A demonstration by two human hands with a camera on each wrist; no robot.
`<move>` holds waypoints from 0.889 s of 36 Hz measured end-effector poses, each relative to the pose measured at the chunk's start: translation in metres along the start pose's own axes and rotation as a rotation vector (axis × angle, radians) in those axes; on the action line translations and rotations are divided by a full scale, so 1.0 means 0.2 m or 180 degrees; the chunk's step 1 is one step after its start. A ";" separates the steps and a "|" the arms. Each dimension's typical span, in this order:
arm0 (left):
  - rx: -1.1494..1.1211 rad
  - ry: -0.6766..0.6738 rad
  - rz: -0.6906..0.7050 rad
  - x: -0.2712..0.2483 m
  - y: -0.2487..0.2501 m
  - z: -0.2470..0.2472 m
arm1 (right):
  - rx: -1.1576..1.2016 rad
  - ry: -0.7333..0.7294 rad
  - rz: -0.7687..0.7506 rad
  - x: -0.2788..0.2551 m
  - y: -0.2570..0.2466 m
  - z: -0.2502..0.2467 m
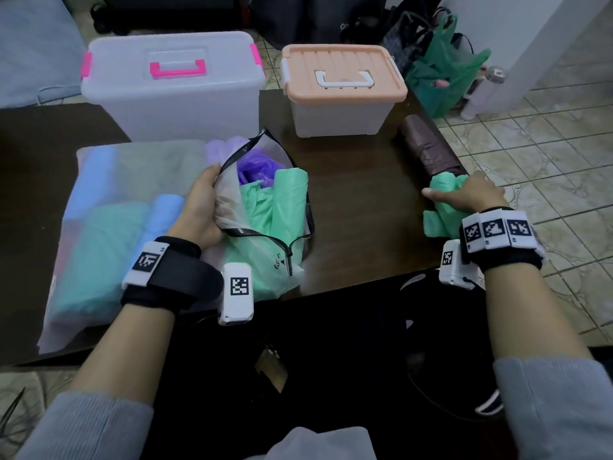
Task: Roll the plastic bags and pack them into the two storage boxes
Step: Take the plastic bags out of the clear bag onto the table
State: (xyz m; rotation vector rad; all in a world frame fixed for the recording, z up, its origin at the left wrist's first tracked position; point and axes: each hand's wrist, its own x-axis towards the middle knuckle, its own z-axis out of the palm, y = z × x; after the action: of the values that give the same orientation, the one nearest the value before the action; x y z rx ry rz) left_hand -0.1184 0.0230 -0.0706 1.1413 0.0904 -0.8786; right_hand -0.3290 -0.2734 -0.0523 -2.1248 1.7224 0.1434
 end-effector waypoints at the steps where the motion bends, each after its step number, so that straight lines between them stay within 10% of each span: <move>1: 0.0045 0.0005 0.0025 0.00 0.00 0.01 | 0.0007 0.0100 -0.0091 -0.03 -0.03 -0.01; 7: 0.0468 0.0336 0.0136 0.03 -0.07 -0.01 | 0.0590 0.0914 -0.1149 -0.27 -0.30 0.05; 17: 0.0435 0.0606 -0.0029 0.07 -0.10 -0.07 | 0.1715 -0.2021 -0.0921 -0.57 -0.64 0.49; 25: 0.0413 0.0658 0.0158 0.09 -0.08 -0.08 | 0.1909 -0.1192 -0.1762 -0.64 -0.70 0.49; 32: 0.0442 0.0616 0.0344 0.10 -0.08 -0.08 | 0.3099 -0.0949 -0.1578 -0.62 -0.72 0.33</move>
State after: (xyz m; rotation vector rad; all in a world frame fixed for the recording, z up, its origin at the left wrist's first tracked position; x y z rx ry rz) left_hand -0.1095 0.0228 -0.1000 1.3474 0.1268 -0.6852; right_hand -0.2098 -0.1127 -0.0391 -1.5800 0.7752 -0.4154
